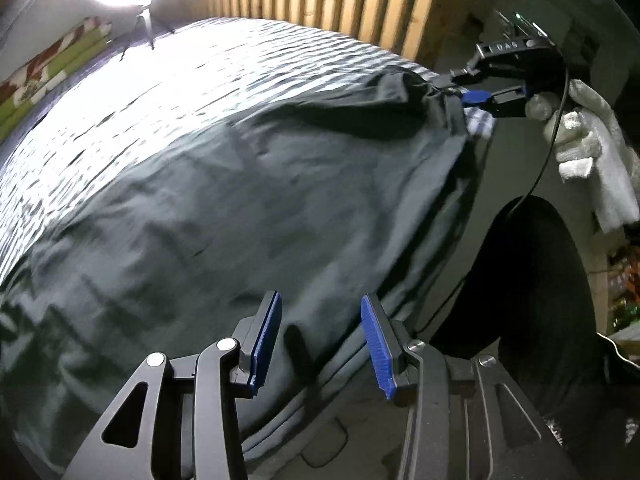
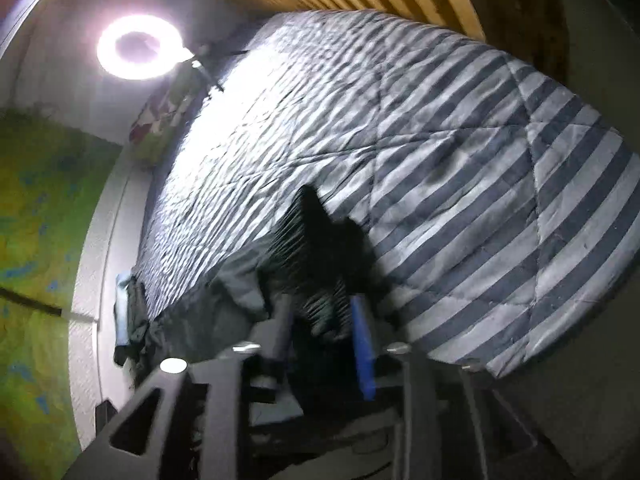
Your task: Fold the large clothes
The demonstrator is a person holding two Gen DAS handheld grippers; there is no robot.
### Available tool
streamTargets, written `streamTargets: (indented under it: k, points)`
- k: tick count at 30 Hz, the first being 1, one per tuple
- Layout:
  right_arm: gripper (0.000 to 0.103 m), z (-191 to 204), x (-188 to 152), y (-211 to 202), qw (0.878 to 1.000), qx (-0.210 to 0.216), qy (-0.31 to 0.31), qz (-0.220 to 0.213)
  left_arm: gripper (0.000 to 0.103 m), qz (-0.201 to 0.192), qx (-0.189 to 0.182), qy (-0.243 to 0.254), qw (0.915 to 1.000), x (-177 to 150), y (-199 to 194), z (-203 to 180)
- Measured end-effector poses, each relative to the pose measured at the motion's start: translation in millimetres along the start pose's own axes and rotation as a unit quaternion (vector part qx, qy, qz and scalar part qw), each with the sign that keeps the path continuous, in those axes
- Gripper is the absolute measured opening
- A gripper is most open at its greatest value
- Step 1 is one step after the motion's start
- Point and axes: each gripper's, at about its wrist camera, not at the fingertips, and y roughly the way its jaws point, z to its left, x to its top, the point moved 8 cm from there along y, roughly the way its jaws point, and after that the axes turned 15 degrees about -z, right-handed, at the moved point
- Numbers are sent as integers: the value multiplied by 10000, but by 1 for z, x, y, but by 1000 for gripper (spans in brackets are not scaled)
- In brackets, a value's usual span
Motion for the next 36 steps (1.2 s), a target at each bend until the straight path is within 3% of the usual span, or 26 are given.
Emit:
streamTargets:
  k: [3,7,10,15,19,22,26,30,36]
  points:
    - [38,13,-12,2,9988,-72,-467,134,45,74,-18,120,9999,4,13,-7]
    - [38,14,-22,10,9990,-90,-371,213,39,134,-182,242,9995,11,27,-18]
    - [27,8,-19,17,9983,-305,-425,250,28,177,-229,366,9989,13,32,-25]
    - [26,6,-11,7,9995,-135,-136,256,2,174,-214,428,9987,18,37,-27]
    - [25,8,-9,-4,9986,-314,-364,208,1,27,-164,465,9988,20,24,-30]
    - [24,9,-14,-10,9938,-629,-883,235,1,-45,-211,586,9981,21,13,-39]
    - [33,3,-25,0,9846,-914,-1358,611,5,296,-160,882,9955,7,23,-44]
    - [39,-10,-6,-18,9948,-589,-795,261,15,144,-274,787,9964,20,15,-50]
    - [38,-38,-8,-15,9985,-450,-98,301,27,-204,-595,1093,9920,69,34,-91]
